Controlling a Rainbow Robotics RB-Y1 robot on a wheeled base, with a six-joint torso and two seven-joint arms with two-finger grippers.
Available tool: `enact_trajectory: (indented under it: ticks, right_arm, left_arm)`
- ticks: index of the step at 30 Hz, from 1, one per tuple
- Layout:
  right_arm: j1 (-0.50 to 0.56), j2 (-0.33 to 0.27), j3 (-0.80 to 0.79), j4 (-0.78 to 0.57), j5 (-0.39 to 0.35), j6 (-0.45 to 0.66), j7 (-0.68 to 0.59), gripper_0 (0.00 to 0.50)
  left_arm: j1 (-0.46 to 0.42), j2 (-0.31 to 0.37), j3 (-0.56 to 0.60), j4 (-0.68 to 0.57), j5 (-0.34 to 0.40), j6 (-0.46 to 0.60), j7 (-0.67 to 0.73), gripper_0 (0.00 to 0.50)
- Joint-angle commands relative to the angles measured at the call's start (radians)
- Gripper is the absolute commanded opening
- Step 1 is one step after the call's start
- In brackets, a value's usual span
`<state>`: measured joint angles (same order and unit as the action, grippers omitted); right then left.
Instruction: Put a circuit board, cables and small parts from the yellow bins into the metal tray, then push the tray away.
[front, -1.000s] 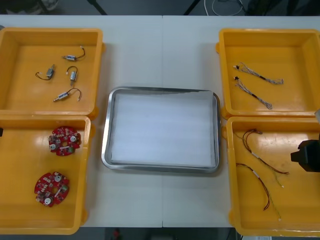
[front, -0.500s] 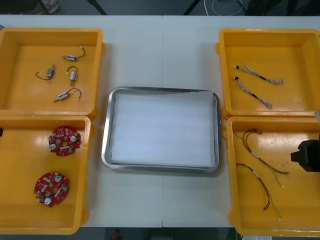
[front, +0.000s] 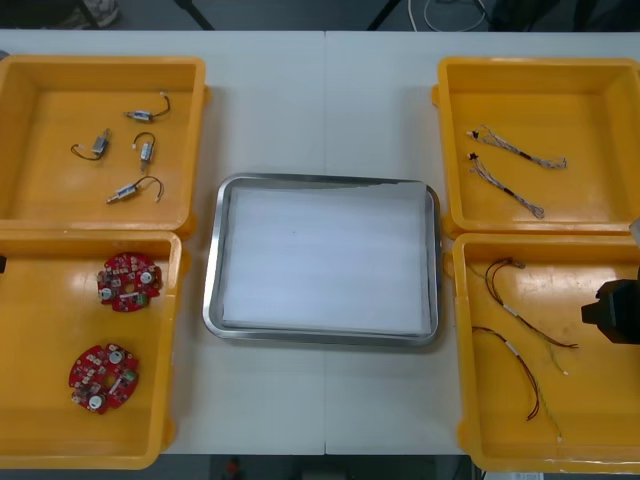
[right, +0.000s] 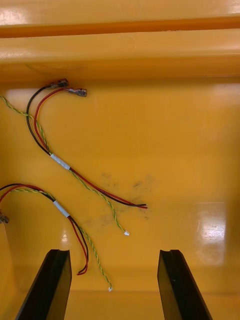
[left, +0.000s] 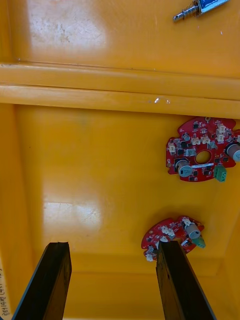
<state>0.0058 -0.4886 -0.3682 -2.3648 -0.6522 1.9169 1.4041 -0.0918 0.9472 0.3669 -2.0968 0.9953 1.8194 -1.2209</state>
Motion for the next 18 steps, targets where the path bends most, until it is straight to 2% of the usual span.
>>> enact_trajectory:
  ticks: [1,18]
  right_arm:
    - [0.019,-0.028,-0.031,-0.031,-0.006,0.003,-0.033,0.500]
    - [0.019,-0.028,-0.031,-0.031,-0.006,0.003,-0.033,0.500]
  left_arm:
    - [0.015,-0.007,-0.013,-0.023,-0.009,-0.009,-0.060,0.500]
    - [0.015,-0.007,-0.013,-0.023,-0.009,-0.009,-0.060,0.500]
